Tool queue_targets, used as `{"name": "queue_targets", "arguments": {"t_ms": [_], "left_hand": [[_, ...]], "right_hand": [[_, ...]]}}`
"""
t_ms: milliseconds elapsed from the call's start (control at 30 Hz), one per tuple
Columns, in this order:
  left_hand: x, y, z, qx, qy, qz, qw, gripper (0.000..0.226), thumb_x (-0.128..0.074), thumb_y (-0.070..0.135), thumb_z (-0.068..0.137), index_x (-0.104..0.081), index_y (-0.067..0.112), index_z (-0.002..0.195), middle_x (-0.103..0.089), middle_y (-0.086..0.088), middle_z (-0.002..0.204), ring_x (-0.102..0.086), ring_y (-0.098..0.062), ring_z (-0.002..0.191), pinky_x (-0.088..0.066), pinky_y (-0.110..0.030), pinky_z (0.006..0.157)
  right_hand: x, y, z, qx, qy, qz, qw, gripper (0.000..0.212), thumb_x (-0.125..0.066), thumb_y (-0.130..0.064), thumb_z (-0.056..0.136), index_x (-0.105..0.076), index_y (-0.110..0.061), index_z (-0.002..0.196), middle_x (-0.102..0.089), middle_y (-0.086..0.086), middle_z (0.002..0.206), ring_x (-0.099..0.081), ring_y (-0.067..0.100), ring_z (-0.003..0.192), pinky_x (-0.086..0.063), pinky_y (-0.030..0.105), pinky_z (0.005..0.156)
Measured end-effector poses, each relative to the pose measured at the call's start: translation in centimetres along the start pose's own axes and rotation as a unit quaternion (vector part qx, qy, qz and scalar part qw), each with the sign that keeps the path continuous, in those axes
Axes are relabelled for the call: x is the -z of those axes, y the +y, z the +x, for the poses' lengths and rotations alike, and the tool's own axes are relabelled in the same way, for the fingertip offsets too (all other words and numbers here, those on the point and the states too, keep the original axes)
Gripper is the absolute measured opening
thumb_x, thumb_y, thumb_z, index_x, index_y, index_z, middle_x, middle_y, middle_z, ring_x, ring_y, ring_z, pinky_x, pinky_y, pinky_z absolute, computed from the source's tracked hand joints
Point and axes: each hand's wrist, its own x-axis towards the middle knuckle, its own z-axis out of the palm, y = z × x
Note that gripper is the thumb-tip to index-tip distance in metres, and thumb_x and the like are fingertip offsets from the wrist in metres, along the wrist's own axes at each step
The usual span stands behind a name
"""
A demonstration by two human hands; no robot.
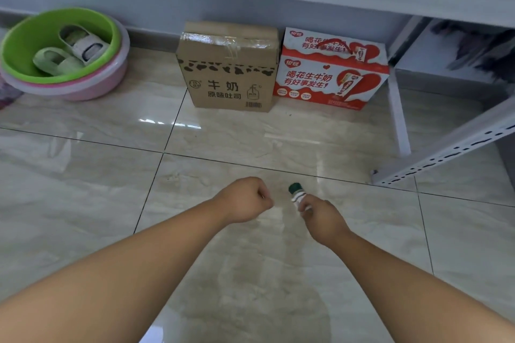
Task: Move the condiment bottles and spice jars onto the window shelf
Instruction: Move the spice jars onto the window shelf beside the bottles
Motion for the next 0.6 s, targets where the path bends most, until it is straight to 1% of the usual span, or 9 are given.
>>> {"name": "queue_targets", "arguments": {"t_ms": [67, 100, 133, 200, 267, 333, 400, 500, 600], "left_hand": [[1.5, 0.6, -0.5, -0.008, 0.017, -0.018, 1.0, 0.011, -0.066, 0.031, 0.086, -0.068, 0.021, 0.081, -0.066, 0.004, 0.081, -0.06, -0.017, 0.073, -0.056, -0.034, 0.078], [2.4, 1.0, -0.9, -0.004, 0.027, -0.034, 0.999, 0.013, -0.067, 0.032, 0.085, -0.067, 0.02, 0.082, -0.067, 0.003, 0.082, -0.06, -0.016, 0.073, -0.056, -0.035, 0.077], [3.3, 1.6, -1.6, 0.001, 0.041, -0.055, 0.998, 0.018, -0.07, 0.036, 0.086, -0.069, 0.019, 0.09, -0.068, 0.003, 0.086, -0.061, -0.016, 0.074, -0.055, -0.034, 0.074], [5.3, 3.0, -3.0, 0.003, 0.059, -0.095, 0.994, 0.036, -0.072, 0.048, 0.088, -0.068, 0.019, 0.11, -0.068, 0.003, 0.095, -0.064, -0.016, 0.081, -0.052, -0.031, 0.072], [7.4, 4.7, -5.1, -0.018, 0.066, -0.092, 0.993, 0.044, -0.067, 0.057, 0.09, -0.067, 0.019, 0.112, -0.069, 0.002, 0.1, -0.069, -0.017, 0.091, -0.052, -0.033, 0.076], [8.8, 5.7, -6.8, -0.034, 0.06, -0.099, 0.993, 0.041, -0.063, 0.06, 0.091, -0.07, 0.022, 0.104, -0.074, 0.001, 0.1, -0.072, -0.017, 0.093, -0.055, -0.035, 0.08], [10.7, 7.1, -9.4, -0.056, 0.075, -0.121, 0.988, 0.039, -0.062, 0.065, 0.089, -0.072, 0.028, 0.102, -0.077, 0.006, 0.1, -0.075, -0.012, 0.092, -0.058, -0.038, 0.084], [13.2, 9.8, -13.7, -0.103, 0.101, -0.151, 0.978, 0.028, -0.065, 0.056, 0.092, -0.072, 0.033, 0.107, -0.079, 0.014, 0.096, -0.074, 0.001, 0.082, -0.054, -0.025, 0.075], [16.1, 13.1, -17.5, -0.156, 0.132, -0.154, 0.967, 0.025, -0.069, 0.05, 0.091, -0.074, 0.028, 0.103, -0.08, 0.012, 0.092, -0.074, 0.0, 0.079, -0.051, -0.024, 0.071]], "right_hand": [[1.7, -2.4, -1.4, 0.022, -0.002, 0.019, 1.0, 0.027, -0.053, -0.003, 0.096, -0.054, -0.029, 0.087, -0.06, 0.006, 0.089, -0.05, 0.015, 0.068, -0.034, 0.016, 0.052], [2.5, -3.7, -2.0, 0.025, 0.0, 0.044, 0.999, 0.022, -0.052, -0.004, 0.098, -0.052, -0.025, 0.091, -0.057, 0.005, 0.086, -0.047, 0.015, 0.065, -0.033, 0.015, 0.048], [3.3, -4.9, -2.7, 0.027, 0.004, 0.073, 0.997, 0.019, -0.053, -0.006, 0.099, -0.047, -0.024, 0.095, -0.054, 0.003, 0.083, -0.045, 0.014, 0.063, -0.033, 0.017, 0.048], [4.5, -7.6, -4.4, 0.04, 0.013, 0.136, 0.99, 0.026, -0.059, -0.008, 0.098, -0.038, -0.025, 0.097, -0.057, 0.001, 0.088, -0.047, 0.013, 0.064, -0.037, 0.023, 0.055], [5.5, -10.0, -6.4, 0.046, 0.036, 0.214, 0.975, 0.034, -0.065, -0.008, 0.094, -0.037, -0.026, 0.102, -0.063, 0.003, 0.103, -0.055, 0.011, 0.071, -0.042, 0.022, 0.061], [5.8, -12.0, -8.2, 0.045, 0.043, 0.272, 0.96, 0.04, -0.071, -0.01, 0.092, -0.042, -0.026, 0.114, -0.063, 0.004, 0.112, -0.061, 0.011, 0.081, -0.047, 0.017, 0.064], [7.4, -14.2, -10.6, 0.063, 0.053, 0.315, 0.945, 0.041, -0.072, -0.009, 0.091, -0.048, -0.026, 0.118, -0.063, 0.001, 0.114, -0.064, 0.01, 0.089, -0.049, 0.012, 0.069], [10.2, -17.3, -14.2, 0.117, 0.05, 0.346, 0.93, 0.04, -0.073, -0.003, 0.089, -0.056, -0.026, 0.118, -0.066, -0.001, 0.117, -0.068, 0.01, 0.099, -0.053, 0.018, 0.085], [13.7, -20.9, -17.3, 0.17, 0.051, 0.341, 0.923, 0.037, -0.075, -0.002, 0.088, -0.062, -0.022, 0.117, -0.072, -0.003, 0.113, -0.07, 0.009, 0.101, -0.056, 0.021, 0.089]]}}
